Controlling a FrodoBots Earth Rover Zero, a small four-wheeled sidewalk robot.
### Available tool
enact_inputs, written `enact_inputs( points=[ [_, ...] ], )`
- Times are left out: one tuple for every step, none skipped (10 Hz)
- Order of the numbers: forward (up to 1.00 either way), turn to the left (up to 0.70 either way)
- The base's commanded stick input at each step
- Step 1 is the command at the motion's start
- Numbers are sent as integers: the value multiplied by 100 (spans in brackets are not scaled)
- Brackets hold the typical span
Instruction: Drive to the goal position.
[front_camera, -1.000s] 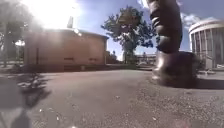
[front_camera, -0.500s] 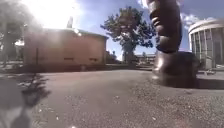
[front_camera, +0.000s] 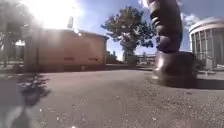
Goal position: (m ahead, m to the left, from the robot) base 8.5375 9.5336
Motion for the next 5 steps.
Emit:
enact_inputs(
  points=[
    [0,100],
    [0,100],
    [0,100],
    [0,100],
    [0,100]
  ],
)
